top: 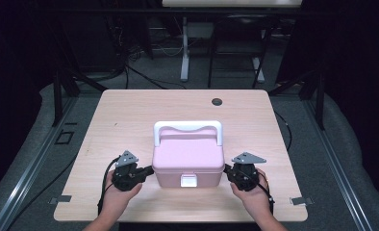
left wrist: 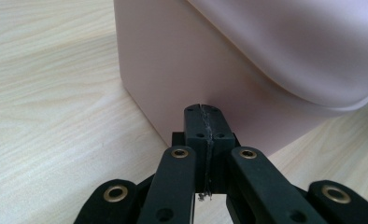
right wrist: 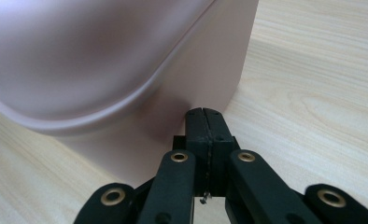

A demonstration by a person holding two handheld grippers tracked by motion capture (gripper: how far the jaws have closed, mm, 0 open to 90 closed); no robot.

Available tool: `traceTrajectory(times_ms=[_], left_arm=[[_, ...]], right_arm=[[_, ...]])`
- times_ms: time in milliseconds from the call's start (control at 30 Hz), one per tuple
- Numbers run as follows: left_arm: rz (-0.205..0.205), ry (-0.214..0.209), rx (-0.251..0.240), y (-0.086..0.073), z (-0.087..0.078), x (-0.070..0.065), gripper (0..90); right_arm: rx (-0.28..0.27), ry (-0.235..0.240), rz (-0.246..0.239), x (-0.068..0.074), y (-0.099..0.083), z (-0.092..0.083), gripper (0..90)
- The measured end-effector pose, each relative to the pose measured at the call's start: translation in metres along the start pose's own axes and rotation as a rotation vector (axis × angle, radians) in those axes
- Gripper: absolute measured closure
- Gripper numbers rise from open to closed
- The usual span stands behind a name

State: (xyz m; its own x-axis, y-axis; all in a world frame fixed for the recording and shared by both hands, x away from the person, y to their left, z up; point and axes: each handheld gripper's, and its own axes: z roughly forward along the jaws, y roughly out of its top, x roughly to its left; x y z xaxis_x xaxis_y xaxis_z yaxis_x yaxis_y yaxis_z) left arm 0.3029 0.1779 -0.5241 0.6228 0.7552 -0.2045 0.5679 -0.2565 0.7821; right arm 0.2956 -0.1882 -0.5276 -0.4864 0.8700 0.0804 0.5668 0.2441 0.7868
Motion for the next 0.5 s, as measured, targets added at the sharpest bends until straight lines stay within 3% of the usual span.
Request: traceTrajectory(times_ms=[267, 500], left_arm=[[-0.01, -0.008, -0.013, -0.007, -0.005, -0.005, 90.0], [-0.011, -0.014, 0.001, -0.011, -0.01, -0.009, 90.0]], right_arm=[[0.0, -0.001, 0.003, 0.007, -0.008, -0.01, 90.0], [0.004, -0.002, -0.026, 0.013, -0.014, -0.017, 90.0]])
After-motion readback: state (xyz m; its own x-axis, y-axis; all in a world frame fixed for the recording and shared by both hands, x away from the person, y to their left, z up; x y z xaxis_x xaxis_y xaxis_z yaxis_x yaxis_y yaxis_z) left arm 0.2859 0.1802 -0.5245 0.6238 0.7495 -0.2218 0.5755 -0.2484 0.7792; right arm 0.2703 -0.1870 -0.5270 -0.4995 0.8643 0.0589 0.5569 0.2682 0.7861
